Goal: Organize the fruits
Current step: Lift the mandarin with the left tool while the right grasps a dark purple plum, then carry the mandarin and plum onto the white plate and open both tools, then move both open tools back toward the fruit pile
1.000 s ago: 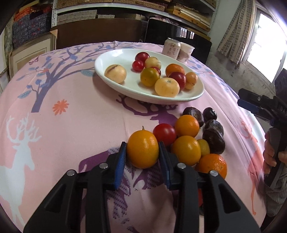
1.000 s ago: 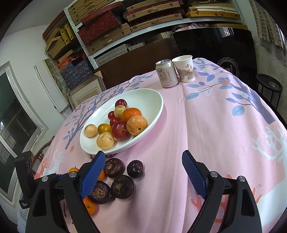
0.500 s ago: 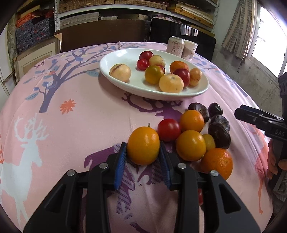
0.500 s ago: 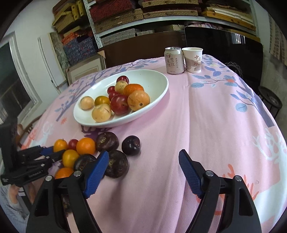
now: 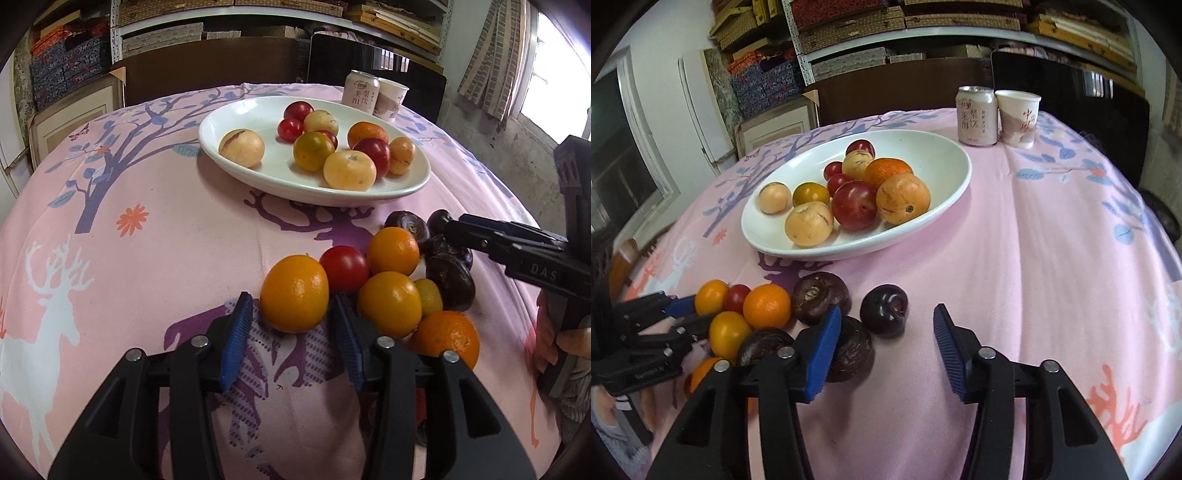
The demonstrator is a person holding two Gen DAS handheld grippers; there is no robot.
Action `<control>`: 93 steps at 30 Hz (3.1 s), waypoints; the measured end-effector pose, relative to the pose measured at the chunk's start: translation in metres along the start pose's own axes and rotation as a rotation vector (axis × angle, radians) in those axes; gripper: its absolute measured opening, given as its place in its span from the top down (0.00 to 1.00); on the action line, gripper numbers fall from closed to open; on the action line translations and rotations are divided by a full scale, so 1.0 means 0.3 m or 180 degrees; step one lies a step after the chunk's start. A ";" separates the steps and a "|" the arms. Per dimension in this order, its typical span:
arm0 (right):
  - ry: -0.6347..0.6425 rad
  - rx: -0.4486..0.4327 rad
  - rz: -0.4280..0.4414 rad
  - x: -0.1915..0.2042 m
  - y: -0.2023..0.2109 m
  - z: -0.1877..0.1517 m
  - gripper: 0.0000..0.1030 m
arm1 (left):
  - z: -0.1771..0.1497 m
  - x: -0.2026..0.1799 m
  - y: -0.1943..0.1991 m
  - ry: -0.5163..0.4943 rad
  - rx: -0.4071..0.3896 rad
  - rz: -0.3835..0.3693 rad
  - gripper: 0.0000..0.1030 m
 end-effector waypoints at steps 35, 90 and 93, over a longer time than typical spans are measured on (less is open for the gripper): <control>-0.0856 0.0180 0.0679 -0.138 -0.020 0.003 0.75 | 0.021 0.016 0.030 0.0092 -0.0176 -0.0003 0.66; -0.0803 -0.0472 0.0642 -0.099 0.102 0.202 0.28 | 0.182 -0.017 0.083 0.0096 -0.0578 0.0121 0.08; -0.0830 -0.0430 0.0540 -0.113 0.140 0.097 0.23 | 0.102 -0.028 0.101 0.0063 -0.0489 0.0221 0.07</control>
Point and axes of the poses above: each gripper's, at about its wrist camera, not at the fingertips, and y roughly against the way its jaws point, x to its left, z to its top, the point moved 3 cm from there along -y, roughly the way its jaws point, and after that the axes turned 5 degrees about -z, right-handed, at the moved point
